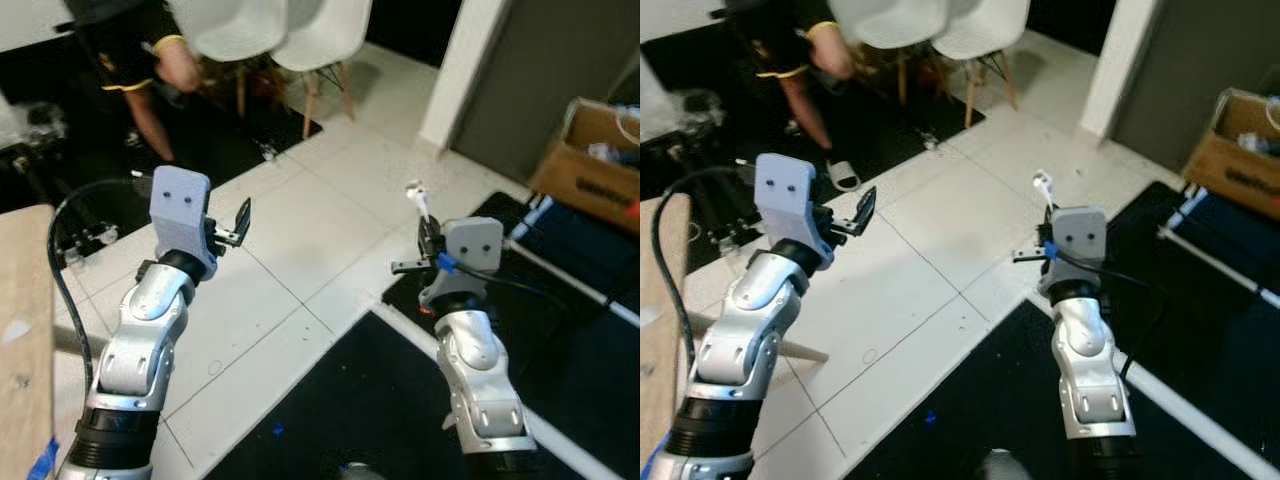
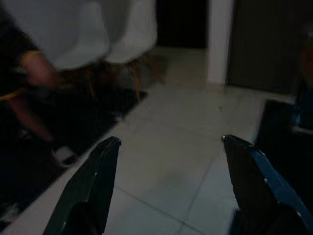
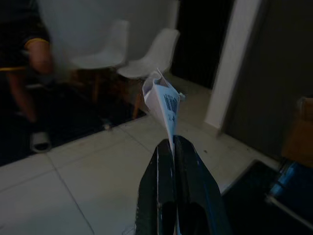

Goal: Picking trash to rubbish bin

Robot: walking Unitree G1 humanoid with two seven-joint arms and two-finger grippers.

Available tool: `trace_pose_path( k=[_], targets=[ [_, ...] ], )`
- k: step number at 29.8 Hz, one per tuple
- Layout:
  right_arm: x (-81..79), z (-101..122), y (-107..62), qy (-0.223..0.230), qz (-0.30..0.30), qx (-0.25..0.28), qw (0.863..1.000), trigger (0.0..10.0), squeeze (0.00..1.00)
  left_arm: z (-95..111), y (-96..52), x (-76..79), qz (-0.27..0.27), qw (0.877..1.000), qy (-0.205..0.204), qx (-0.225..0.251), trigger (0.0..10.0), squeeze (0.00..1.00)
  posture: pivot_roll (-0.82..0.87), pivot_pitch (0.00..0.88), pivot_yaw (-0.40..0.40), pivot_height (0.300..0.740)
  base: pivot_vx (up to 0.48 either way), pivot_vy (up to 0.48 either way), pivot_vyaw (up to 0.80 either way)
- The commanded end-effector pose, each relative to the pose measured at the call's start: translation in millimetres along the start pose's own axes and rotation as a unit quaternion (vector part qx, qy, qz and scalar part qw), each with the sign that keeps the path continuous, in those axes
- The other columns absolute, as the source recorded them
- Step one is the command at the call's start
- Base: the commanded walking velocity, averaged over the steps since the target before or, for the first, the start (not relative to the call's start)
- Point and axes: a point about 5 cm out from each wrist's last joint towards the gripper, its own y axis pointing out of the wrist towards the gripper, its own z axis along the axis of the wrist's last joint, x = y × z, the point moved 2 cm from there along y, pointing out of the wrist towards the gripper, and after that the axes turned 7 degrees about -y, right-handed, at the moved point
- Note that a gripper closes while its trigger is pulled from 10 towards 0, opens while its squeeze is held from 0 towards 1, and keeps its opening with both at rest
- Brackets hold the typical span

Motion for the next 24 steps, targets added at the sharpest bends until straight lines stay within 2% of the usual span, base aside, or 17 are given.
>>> trace_pose_path(
  k=[1, 10, 24],
  targets=[
    [0.0, -0.2, -1.1, -0.006, 0.000, 0.000, 1.000, 10.0, 0.00, -2.3, -1.6, 1.3, -0.003, 1.000, 0.006, -0.004, 10.0, 0.00, 0.00, 0.162, 0.049, 0.740, 0.000, 0.000, -0.80],
    [-4.8, -2.3, -5.6, 0.000, 0.006, -0.005, 1.000, 10.0, 0.00, -9.2, -2.4, -14.3, 0.049, 0.998, 0.019, -0.028, 10.0, 0.00, 0.00, 0.168, 0.051, 0.740, 0.000, 0.000, -0.80],
    [-4.8, -9.5, -8.2, 0.003, 0.004, -0.022, 1.000, 10.0, 0.00, -9.7, -3.0, -6.7, 0.032, 0.999, 0.014, -0.028, 10.0, 0.00, 0.00, 0.167, 0.051, 0.740, 0.000, 0.000, -0.80]
  ],
)
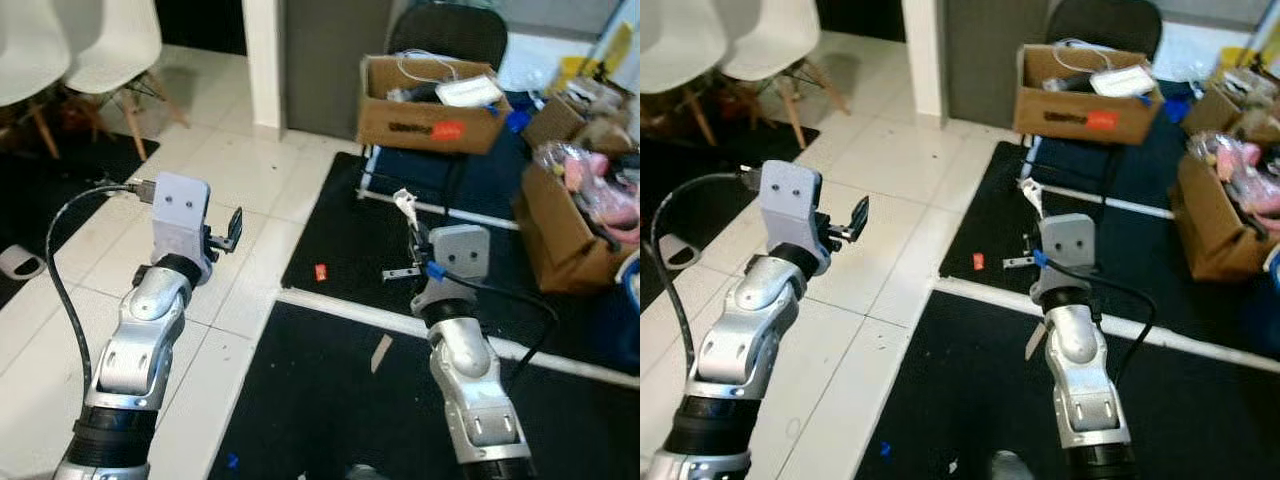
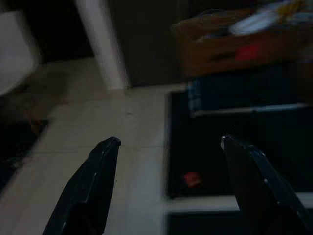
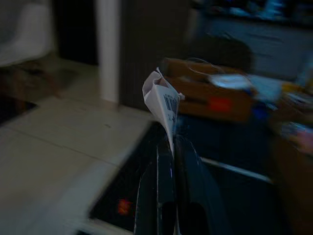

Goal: Picking trash to rubbish bin

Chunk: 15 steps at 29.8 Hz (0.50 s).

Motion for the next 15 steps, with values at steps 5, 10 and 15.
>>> trace_pose_path(
  k=[5, 10, 15],
  targets=[
    [-0.4, -4.8, 0.3, 0.009, -0.003, -0.013, 1.000, 10.0, 0.00, -1.3, -3.1, -5.8, 0.011, 1.000, -0.001, -0.004, 10.0, 0.00, 0.00, 0.161, 0.051, 0.740, 0.000, 0.000, -0.80],
    [-0.2, -6.0, 2.1, 0.011, -0.005, -0.016, 1.000, 10.0, 0.00, -0.8, -2.9, -6.9, 0.012, 1.000, -0.001, -0.003, 10.0, 0.00, 0.00, 0.152, 0.051, 0.740, 0.000, 0.000, -0.80],
    [-1.6, -10.3, 1.0, 0.054, -0.010, -0.029, 0.998, 10.0, 0.00, -0.3, -3.1, -6.9, 0.010, 1.000, -0.001, -0.003, 10.0, 0.00, 0.00, 0.147, 0.053, 0.740, 0.000, 0.000, -0.80]
  ],
)
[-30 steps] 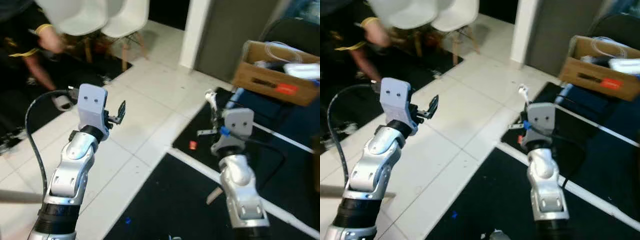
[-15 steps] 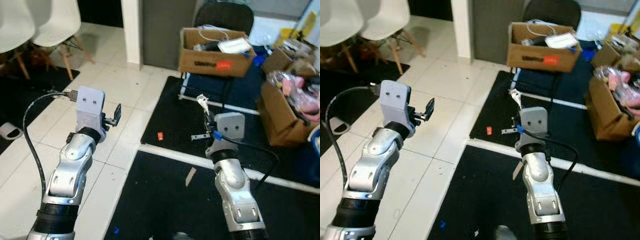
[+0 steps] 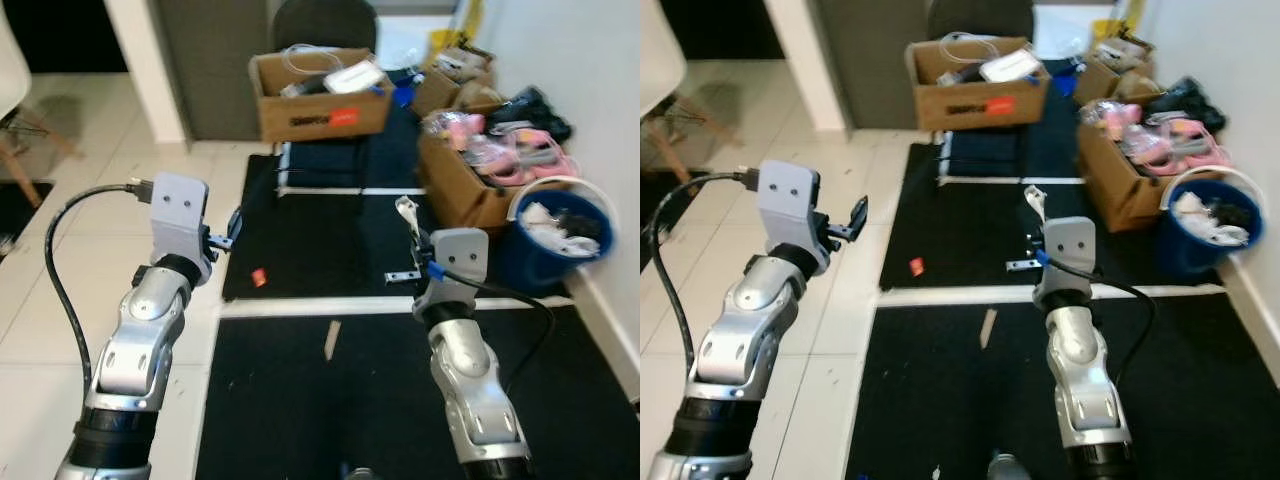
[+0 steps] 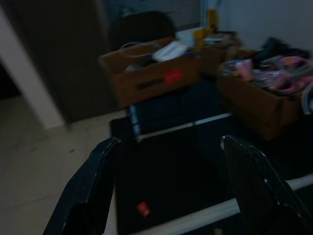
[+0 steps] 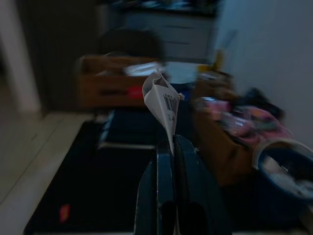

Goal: Picking trash to rubbish bin

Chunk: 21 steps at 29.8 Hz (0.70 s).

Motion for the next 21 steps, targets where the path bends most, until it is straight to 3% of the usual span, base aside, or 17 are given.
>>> trace_pose_path(
  k=[1, 5, 12, 21],
  targets=[
    [-3.8, -9.8, -3.9, 0.035, 0.003, -0.027, 0.999, 10.0, 0.00, -4.7, -2.6, -1.4, 0.001, 1.000, -0.001, -0.010, 10.0, 0.00, 0.00, 0.147, 0.053, 0.740, 0.000, 0.000, -0.57],
    [-7.0, -25.1, -8.5, 0.079, 0.007, -0.070, 0.994, 10.0, 0.00, -6.5, -3.9, 1.8, -0.002, 1.000, -0.021, -0.013, 10.0, 0.00, 0.00, 0.138, 0.055, 0.740, 0.000, 0.000, 0.00],
    [-16.9, -33.6, -12.4, 0.085, 0.036, -0.095, 0.991, 10.0, 0.00, -12.7, -6.6, 6.2, -0.008, 0.999, -0.042, -0.020, 10.0, 0.00, 0.00, 0.134, 0.055, 0.740, 0.000, 0.000, 0.00],
    [-23.2, -37.2, -14.7, 0.090, 0.052, -0.103, 0.989, 10.0, 0.00, -23.5, -11.3, 9.0, -0.017, 0.998, -0.049, -0.036, 10.0, 0.00, 0.00, 0.139, 0.049, 0.740, 0.313, 0.000, 0.00]
  ],
)
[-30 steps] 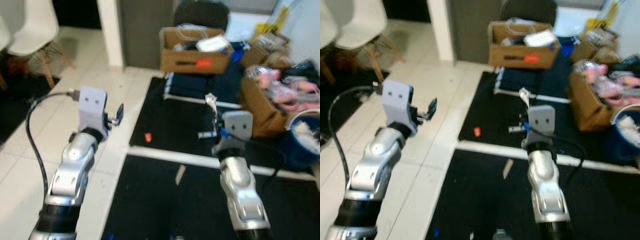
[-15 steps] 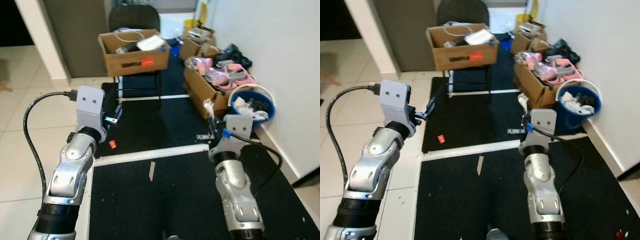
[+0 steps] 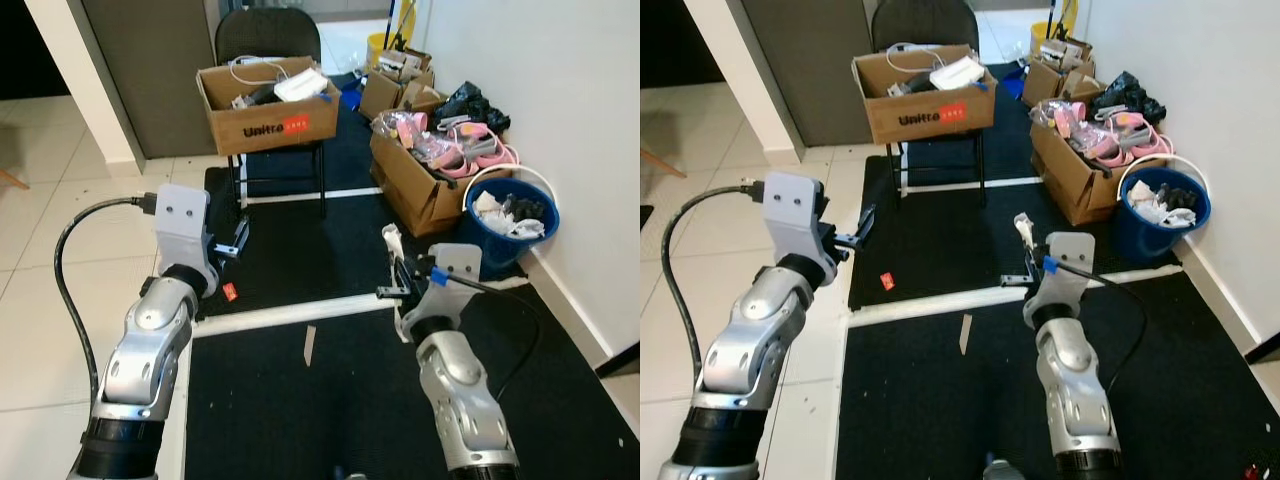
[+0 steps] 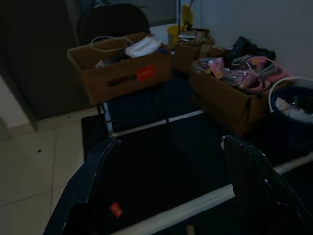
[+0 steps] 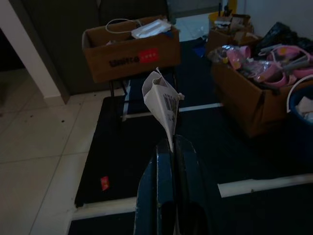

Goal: Picking trash to rubbish bin

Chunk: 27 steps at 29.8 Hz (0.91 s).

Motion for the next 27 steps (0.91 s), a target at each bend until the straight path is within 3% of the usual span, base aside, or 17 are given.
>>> trace_pose_path(
  k=[1, 27],
  targets=[
    [-2.7, -9.1, -2.3, 0.006, 0.007, -0.018, 1.000, 10.0, 0.00, -10.7, -3.9, -0.4, -0.001, 1.000, -0.006, -0.019, 10.0, 0.00, 0.00, 0.139, 0.049, 0.740, 0.319, 0.000, 0.00],
    [2.0, -13.6, -1.7, 0.016, -0.010, -0.031, 0.999, 10.0, 0.00, -8.1, -3.4, -1.9, 0.000, 1.000, -0.007, -0.015, 10.0, 0.00, 0.00, 0.150, 0.049, 0.740, 0.353, 0.000, -0.03]
  ],
)
